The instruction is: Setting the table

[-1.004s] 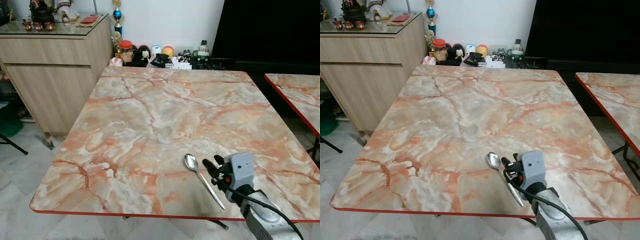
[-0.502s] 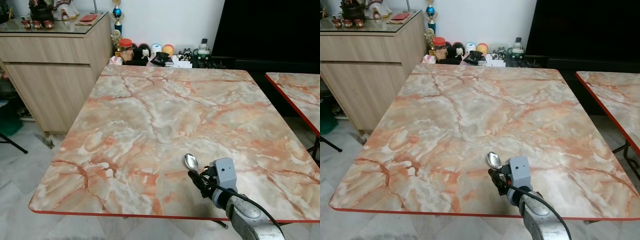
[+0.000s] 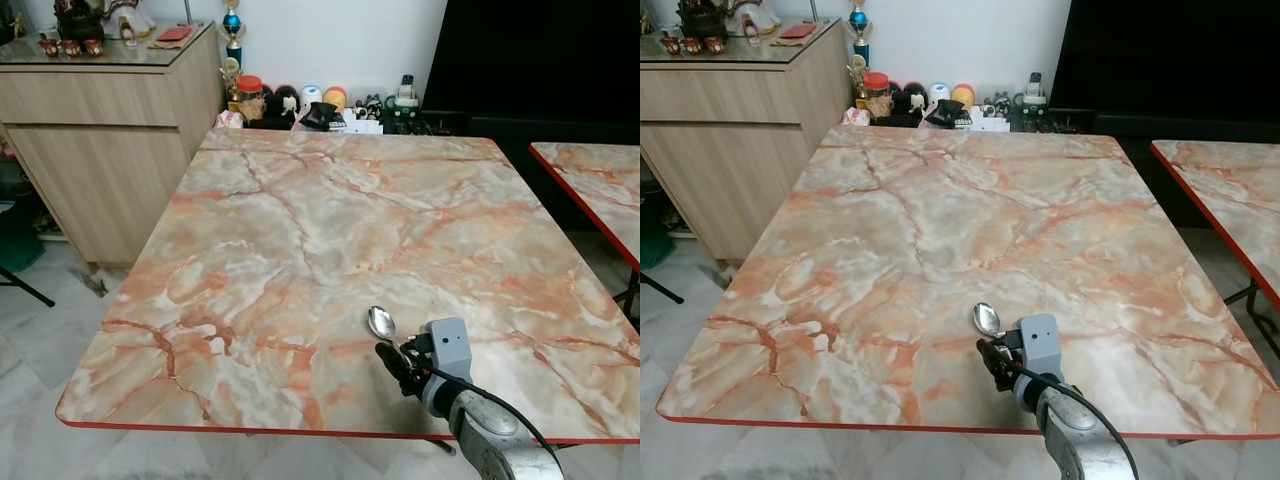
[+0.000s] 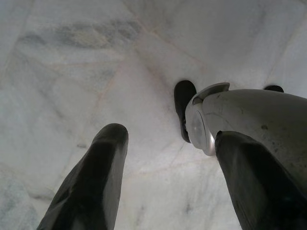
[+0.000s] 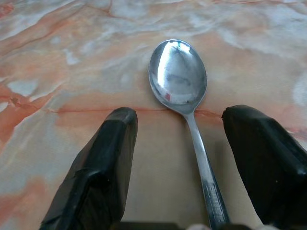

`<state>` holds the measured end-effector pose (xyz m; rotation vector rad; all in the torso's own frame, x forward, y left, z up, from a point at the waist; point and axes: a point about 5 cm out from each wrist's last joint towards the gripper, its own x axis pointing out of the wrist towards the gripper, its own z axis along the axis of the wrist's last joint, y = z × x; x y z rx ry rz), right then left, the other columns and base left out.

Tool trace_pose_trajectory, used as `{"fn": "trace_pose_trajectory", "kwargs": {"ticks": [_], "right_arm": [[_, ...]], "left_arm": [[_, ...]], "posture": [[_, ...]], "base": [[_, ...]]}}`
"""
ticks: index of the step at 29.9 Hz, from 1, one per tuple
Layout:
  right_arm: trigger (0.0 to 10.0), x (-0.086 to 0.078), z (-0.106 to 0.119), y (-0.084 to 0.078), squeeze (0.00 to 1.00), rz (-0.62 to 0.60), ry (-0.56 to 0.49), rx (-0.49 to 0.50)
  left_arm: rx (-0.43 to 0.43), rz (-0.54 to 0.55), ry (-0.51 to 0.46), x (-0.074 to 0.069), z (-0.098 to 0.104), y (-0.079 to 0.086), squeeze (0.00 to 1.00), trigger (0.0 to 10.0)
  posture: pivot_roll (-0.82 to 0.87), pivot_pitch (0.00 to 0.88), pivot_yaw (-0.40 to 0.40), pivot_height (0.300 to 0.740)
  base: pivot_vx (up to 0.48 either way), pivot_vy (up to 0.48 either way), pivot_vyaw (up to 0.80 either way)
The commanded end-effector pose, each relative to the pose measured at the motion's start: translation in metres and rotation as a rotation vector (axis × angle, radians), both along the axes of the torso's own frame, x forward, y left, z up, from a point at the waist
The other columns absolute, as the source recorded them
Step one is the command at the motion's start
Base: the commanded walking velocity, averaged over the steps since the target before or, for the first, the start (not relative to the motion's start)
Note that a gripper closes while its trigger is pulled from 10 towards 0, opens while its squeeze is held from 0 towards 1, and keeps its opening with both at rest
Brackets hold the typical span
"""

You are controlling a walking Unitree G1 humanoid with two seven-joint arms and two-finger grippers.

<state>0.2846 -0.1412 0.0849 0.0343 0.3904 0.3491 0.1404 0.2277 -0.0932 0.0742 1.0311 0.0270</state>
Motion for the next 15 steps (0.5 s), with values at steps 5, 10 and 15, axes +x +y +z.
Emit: {"fn": "trace_pose_trajectory", "kwargs": {"ticks": [5,10,15], "right_arm": [[10.0,0.0069,0.0011,-0.0014,0.00,0.025,-0.014,-0.031],[10.0,0.0113,0.0015,-0.0003,0.00,0.042,-0.017,-0.035],[10.0,0.0111,-0.0002,-0.0002,0.00,0.047,-0.011,-0.040]], "left_arm": [[0.003,-0.031,0.036,-0.0091,-0.0037,-0.0015,0.00,10.0],[0.007,-0.029,0.034,-0.0085,-0.0031,0.0001,0.00,10.0],[0.006,-0.030,0.034,-0.0080,-0.0029,0.0005,0.00,10.0]], "posture": [[-0.02,0.100,-0.013,0.740],[-0.02,0.104,-0.012,0.740],[-0.02,0.107,-0.012,0.740]], "base": [[0.000,0.000,0.00],[0.000,0.000,0.00],[0.000,0.000,0.00]]}}
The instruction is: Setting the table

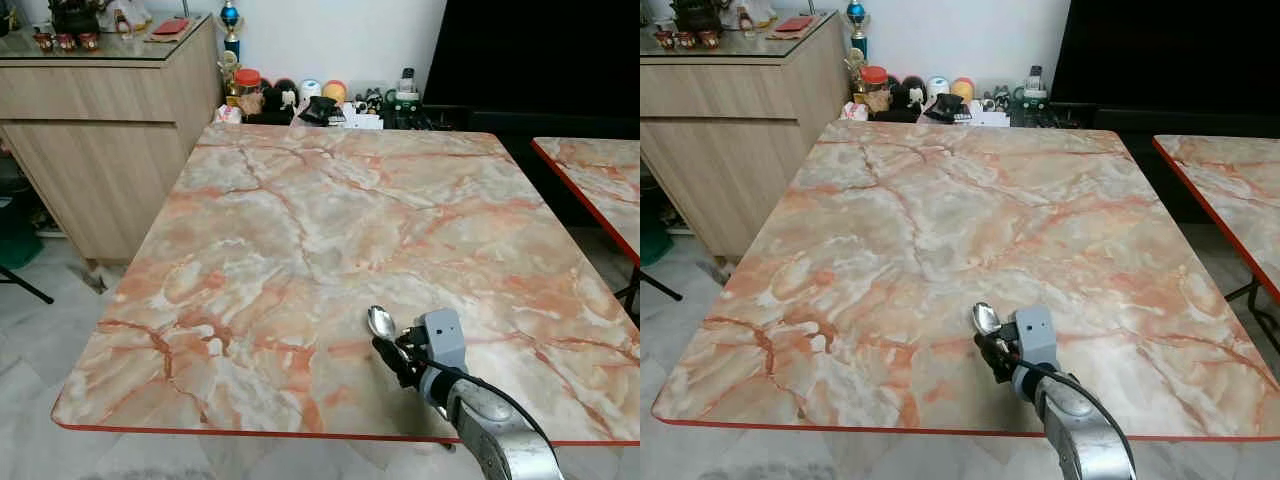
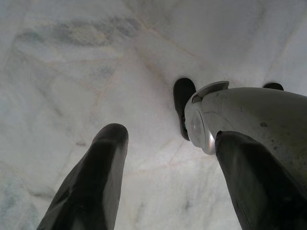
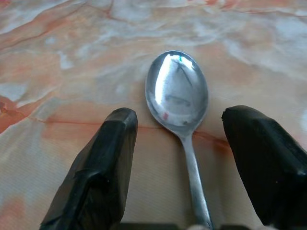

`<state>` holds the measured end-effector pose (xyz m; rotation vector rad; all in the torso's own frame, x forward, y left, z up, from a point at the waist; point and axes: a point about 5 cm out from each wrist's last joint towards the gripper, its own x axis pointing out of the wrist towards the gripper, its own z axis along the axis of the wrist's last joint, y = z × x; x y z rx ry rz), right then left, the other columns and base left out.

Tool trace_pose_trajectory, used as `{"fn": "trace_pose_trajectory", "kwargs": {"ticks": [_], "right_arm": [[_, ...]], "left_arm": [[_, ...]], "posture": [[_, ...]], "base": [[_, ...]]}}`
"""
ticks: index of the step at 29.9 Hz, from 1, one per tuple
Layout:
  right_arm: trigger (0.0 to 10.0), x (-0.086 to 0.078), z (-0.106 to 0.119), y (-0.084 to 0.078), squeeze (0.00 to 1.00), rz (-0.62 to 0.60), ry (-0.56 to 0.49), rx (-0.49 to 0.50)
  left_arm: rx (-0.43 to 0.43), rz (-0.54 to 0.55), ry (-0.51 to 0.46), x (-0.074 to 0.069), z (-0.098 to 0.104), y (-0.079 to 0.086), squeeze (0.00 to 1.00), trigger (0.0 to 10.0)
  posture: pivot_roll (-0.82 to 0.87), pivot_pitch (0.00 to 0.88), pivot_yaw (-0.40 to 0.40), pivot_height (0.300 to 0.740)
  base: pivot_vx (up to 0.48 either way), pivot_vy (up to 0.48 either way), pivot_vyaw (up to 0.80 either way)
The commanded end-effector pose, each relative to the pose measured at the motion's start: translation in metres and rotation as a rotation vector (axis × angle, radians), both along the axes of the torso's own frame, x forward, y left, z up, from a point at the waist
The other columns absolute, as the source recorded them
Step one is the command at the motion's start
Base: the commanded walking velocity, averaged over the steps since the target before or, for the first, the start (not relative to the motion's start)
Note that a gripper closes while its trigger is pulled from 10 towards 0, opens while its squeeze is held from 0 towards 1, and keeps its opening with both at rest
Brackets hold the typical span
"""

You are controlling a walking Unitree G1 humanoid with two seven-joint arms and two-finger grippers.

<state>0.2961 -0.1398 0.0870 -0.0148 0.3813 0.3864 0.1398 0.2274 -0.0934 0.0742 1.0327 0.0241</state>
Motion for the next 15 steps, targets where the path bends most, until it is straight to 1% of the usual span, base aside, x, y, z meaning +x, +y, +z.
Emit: {"fn": "trace_pose_trajectory", "kwargs": {"ticks": [1,12,15], "right_arm": [[10.0,-0.0007,-0.0028,-0.0018,0.00,0.001,0.008,-0.003],[10.0,-0.0035,-0.0061,0.0001,0.00,0.033,0.025,-0.005],[10.0,-0.0067,-0.0118,-0.0002,0.00,0.030,0.067,-0.036]], "left_arm": [[0.008,-0.028,0.032,-0.0075,-0.0026,0.0008,0.00,10.0],[0.006,-0.027,0.031,-0.0067,-0.0024,0.0005,0.00,10.0],[0.006,-0.028,0.032,-0.0066,-0.0025,0.0001,0.00,10.0]], "posture": [[-0.02,0.107,-0.012,0.740],[-0.01,0.109,-0.014,0.740],[-0.01,0.109,-0.014,0.740]], "base": [[0.000,0.000,0.00],[0.000,0.000,0.00],[0.000,0.000,0.00]]}}
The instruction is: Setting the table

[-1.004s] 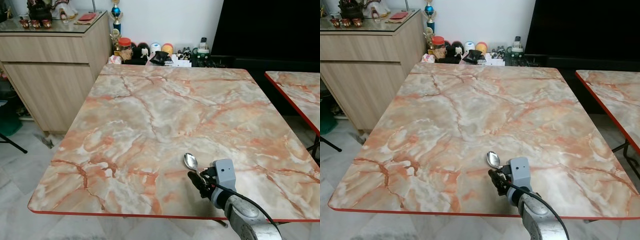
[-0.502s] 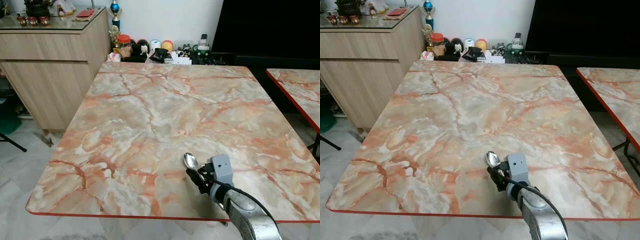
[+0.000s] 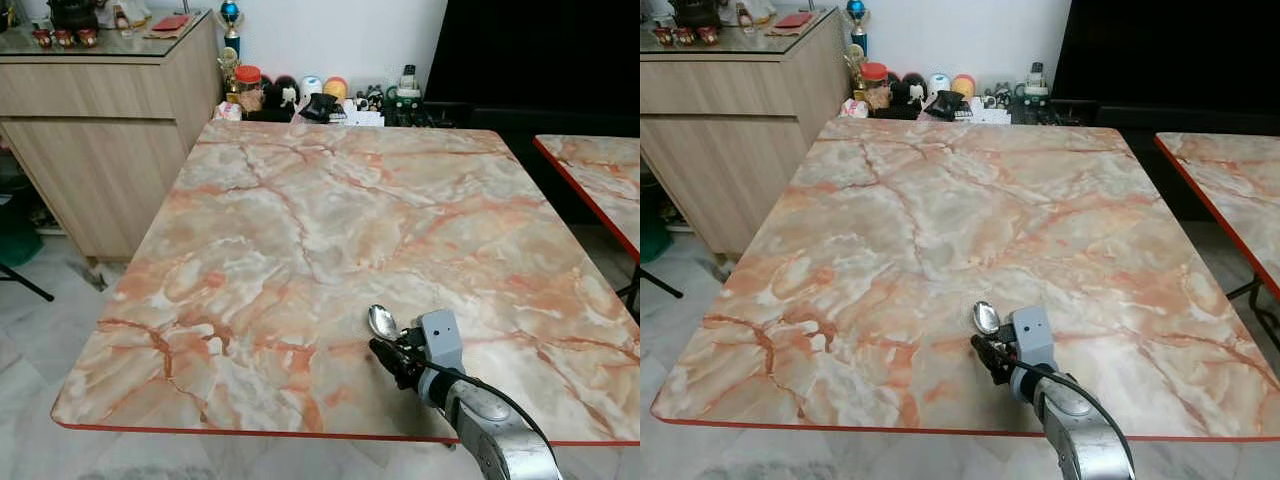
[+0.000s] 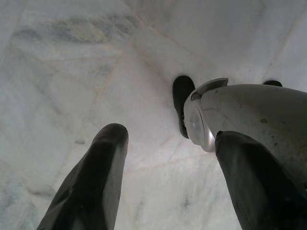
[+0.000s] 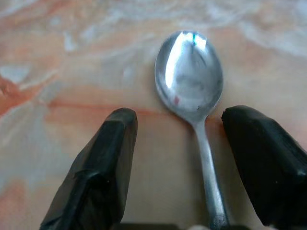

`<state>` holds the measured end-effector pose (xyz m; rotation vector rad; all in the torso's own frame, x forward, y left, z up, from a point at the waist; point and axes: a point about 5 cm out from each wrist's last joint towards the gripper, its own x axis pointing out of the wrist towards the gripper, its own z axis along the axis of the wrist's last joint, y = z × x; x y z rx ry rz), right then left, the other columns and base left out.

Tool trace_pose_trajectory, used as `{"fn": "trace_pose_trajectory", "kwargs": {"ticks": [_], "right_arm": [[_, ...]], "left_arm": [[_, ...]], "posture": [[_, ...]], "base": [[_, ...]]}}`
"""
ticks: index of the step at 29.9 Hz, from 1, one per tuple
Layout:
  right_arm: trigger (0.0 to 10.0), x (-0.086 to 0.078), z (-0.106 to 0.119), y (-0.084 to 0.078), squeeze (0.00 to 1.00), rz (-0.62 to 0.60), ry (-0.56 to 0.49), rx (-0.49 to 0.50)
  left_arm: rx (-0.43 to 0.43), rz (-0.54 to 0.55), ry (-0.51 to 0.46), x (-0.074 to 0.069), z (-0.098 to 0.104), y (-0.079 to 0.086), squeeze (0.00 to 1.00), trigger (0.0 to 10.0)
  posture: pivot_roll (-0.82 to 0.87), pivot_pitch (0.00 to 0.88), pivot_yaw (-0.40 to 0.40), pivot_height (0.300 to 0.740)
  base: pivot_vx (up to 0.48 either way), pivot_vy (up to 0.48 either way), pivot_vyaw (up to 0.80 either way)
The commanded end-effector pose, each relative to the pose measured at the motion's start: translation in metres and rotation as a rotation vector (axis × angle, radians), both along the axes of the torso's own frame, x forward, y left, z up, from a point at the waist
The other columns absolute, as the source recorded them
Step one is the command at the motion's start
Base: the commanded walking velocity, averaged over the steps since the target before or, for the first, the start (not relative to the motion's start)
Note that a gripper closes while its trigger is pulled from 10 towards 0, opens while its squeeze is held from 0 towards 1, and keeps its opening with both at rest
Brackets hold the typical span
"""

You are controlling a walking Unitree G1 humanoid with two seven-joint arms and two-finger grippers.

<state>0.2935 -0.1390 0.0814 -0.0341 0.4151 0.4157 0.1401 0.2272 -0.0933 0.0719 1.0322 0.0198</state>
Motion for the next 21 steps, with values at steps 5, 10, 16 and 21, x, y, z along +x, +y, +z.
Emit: {"fn": "trace_pose_trajectory", "kwargs": {"ticks": [5,10,16,21], "right_arm": [[10.0,-0.007,-0.012,-0.003,0.00,-0.003,0.067,-0.042],[10.0,-0.007,-0.014,-0.003,0.00,0.005,0.075,-0.051],[2.7,-0.010,-0.019,-0.001,0.00,0.020,0.096,-0.071],[0.0,-0.012,-0.020,0.000,0.00,0.034,0.102,-0.079]], "left_arm": [[0.007,-0.027,0.032,-0.007,-0.003,0.000,0.00,10.0],[0.007,-0.027,0.030,-0.007,-0.003,0.000,0.00,10.0],[-0.001,-0.029,0.032,-0.008,-0.003,-0.001,0.00,10.0],[-0.006,-0.030,0.035,-0.008,-0.004,-0.003,0.00,10.0]], "posture": [[-0.01,0.108,-0.014,0.740],[-0.01,0.108,-0.014,0.740],[-0.01,0.107,-0.017,0.740],[-0.01,0.108,-0.018,0.740]], "base": [[0.000,0.000,0.00],[0.000,0.000,0.00],[0.000,0.000,0.00],[0.000,0.000,0.00]]}}
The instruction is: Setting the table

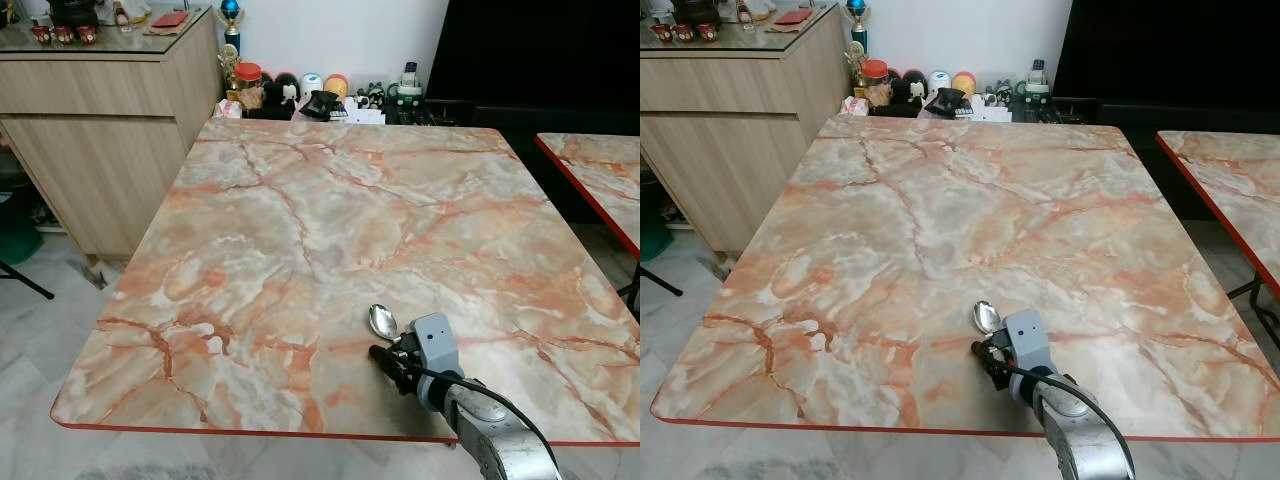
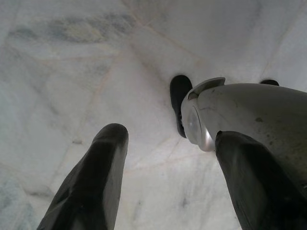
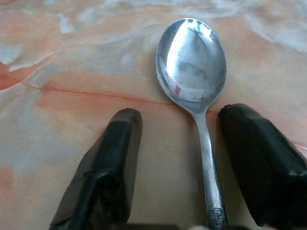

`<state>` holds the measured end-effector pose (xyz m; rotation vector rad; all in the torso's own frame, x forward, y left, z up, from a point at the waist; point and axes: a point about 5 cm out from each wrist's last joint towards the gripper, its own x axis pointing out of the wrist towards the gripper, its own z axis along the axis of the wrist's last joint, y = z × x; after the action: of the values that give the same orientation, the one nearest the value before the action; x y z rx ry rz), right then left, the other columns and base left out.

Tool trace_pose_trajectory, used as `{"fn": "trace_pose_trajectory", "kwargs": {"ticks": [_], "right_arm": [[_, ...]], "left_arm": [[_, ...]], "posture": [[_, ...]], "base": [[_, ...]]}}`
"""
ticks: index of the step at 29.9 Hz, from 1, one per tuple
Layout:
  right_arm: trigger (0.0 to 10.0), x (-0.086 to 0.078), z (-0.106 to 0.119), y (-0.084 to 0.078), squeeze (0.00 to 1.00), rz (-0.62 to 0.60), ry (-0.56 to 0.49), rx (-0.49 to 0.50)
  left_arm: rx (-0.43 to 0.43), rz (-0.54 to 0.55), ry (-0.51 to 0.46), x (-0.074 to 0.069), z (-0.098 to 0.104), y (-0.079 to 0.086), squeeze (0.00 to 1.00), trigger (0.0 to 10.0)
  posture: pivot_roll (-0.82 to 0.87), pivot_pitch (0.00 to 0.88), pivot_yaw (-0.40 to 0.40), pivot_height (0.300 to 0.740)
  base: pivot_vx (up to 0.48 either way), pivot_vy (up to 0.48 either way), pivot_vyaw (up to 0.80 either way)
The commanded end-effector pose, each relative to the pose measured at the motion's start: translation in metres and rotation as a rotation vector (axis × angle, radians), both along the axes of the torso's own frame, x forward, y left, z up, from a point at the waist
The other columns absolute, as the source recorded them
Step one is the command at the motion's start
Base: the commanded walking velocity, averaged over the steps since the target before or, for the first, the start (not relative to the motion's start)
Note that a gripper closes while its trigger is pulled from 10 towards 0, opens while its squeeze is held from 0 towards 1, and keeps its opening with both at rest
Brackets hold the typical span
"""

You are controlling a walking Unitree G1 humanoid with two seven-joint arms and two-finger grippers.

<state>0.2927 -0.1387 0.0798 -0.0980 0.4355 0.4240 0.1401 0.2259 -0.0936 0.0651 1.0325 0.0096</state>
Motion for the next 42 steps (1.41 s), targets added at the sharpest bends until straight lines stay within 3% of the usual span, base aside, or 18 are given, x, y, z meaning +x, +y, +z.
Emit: {"fn": "trace_pose_trajectory", "kwargs": {"ticks": [1,10,20,42], "right_arm": [[0.0,-0.011,-0.019,0.000,0.00,0.010,0.095,-0.018],[0.0,-0.011,-0.019,0.000,0.00,0.019,0.096,-0.026],[0.0,-0.011,-0.021,0.002,0.00,0.027,0.093,-0.037],[0.0,-0.010,-0.021,0.004,0.00,0.033,0.090,-0.048]], "left_arm": [[0.004,-0.025,0.036,-0.009,-0.004,-0.002,0.00,10.0],[-0.001,-0.026,0.043,-0.010,-0.004,-0.003,0.00,10.0],[0.009,-0.014,0.064,-0.018,-0.004,0.010,0.00,10.0],[0.001,-0.018,0.075,-0.019,-0.006,0.002,0.00,10.0]], "posture": [[-0.01,0.108,-0.018,0.740],[-0.01,0.108,-0.018,0.740],[-0.01,0.109,-0.019,0.740],[0.00,0.111,-0.021,0.740]], "base": [[0.000,0.000,0.00],[0.000,0.000,0.00],[0.000,0.000,0.00],[0.000,0.000,0.00]]}}
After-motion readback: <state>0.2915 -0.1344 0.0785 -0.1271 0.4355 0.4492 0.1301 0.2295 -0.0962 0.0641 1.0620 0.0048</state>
